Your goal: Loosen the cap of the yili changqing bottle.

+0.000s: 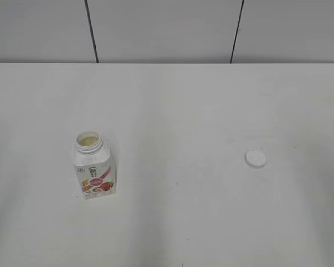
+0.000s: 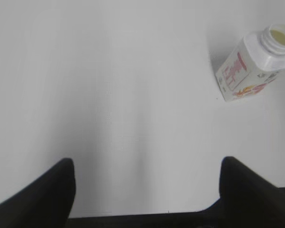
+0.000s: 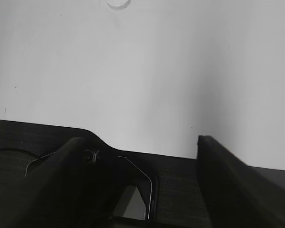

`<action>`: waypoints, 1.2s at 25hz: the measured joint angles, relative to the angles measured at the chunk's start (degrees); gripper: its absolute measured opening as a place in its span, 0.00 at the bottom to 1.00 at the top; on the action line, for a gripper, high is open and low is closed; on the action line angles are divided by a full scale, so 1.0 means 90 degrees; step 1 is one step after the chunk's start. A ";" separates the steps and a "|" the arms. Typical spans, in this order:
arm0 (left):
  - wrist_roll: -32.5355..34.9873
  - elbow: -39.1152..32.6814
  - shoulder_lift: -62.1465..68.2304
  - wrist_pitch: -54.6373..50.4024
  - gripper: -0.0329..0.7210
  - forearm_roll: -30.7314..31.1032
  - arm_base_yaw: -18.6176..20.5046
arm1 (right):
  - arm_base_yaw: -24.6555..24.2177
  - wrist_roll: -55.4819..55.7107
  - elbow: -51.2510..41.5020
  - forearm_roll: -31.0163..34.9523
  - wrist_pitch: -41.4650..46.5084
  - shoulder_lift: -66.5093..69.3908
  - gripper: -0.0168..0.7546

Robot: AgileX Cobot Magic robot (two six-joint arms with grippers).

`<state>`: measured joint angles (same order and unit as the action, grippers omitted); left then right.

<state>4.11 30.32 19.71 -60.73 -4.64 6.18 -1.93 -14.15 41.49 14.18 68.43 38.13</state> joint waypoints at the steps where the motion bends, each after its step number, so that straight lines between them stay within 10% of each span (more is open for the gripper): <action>1: 0.0000 -0.0005 -0.0225 0.0000 0.79 0.0000 0.0000 | 0.0000 0.0000 -0.0105 0.0000 -0.0055 -0.0031 0.76; 30: 0.0000 -0.0027 -0.2236 -0.0011 0.79 0.0034 0.0000 | 0.0000 -0.0011 -0.1281 -0.0588 -0.0576 -0.2069 0.76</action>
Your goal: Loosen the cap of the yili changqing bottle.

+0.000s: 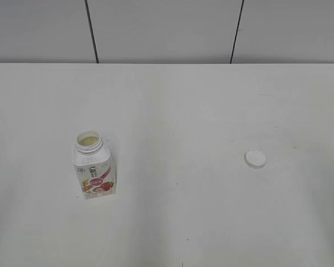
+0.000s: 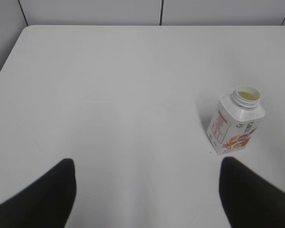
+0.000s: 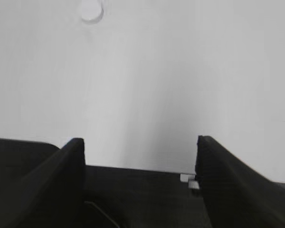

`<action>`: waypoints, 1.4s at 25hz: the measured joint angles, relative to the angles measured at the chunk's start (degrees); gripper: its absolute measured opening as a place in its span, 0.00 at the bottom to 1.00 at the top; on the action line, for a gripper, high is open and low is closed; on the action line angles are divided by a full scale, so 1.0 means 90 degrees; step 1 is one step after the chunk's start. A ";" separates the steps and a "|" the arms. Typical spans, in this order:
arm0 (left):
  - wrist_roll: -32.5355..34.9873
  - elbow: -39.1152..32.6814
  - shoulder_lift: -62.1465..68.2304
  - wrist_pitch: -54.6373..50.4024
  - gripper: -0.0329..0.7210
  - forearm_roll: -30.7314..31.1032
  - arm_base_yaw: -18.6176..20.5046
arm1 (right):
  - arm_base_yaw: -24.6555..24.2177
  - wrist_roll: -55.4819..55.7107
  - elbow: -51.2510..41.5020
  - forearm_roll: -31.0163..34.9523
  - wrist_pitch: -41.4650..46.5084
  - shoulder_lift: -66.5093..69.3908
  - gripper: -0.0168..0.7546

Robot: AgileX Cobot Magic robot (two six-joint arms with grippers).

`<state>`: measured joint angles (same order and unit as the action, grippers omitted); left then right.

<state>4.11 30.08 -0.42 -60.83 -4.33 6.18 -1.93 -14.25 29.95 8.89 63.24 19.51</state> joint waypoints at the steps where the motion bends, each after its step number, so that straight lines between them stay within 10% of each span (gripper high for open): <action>1: 0.0000 0.0000 0.0000 0.0000 0.79 0.0000 0.0000 | 0.0000 0.0000 0.0000 -0.0026 0.0000 -0.0199 0.76; 35: 0.0000 0.0000 0.0000 0.0005 0.79 0.0000 0.0000 | 0.0000 0.0197 -0.0047 -0.0109 0.0006 -0.2220 0.76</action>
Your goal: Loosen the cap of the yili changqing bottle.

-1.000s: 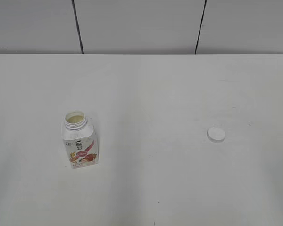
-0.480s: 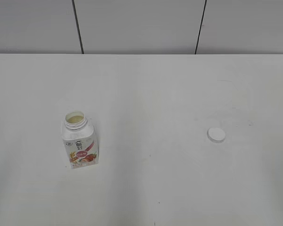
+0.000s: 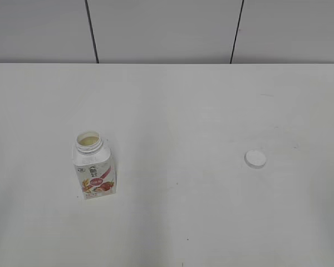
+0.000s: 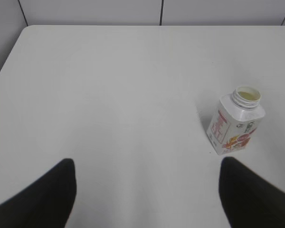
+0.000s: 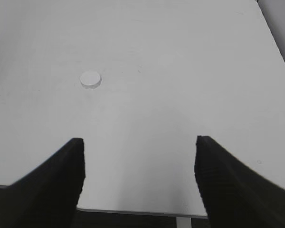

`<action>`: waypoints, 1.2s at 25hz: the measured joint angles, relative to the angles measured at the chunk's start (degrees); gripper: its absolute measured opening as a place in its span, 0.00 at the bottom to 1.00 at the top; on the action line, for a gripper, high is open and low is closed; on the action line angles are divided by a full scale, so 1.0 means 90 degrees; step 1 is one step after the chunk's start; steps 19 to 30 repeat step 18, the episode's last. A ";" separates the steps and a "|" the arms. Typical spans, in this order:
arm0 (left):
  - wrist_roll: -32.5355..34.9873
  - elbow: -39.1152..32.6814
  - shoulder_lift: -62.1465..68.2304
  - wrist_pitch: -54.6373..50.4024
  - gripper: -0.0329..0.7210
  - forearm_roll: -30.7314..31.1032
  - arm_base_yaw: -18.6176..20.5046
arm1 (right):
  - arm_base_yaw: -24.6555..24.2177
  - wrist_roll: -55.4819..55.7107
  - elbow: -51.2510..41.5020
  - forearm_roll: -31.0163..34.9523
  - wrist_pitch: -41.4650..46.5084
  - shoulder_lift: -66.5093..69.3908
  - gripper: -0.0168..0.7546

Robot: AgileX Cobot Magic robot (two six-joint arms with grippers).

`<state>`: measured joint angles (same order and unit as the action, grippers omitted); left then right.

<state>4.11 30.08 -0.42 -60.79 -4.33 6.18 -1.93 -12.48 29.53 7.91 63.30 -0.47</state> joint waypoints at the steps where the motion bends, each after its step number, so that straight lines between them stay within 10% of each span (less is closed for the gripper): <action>1: 0.0000 0.0000 0.0000 0.0000 0.79 0.0000 -0.0023 | 0.0000 0.0003 0.0000 0.0000 0.0000 0.0000 0.76; 30: 0.0000 0.0000 0.0000 0.0000 0.79 0.0000 -0.0160 | 0.0000 0.0010 0.0000 0.0006 -0.0006 0.0000 0.76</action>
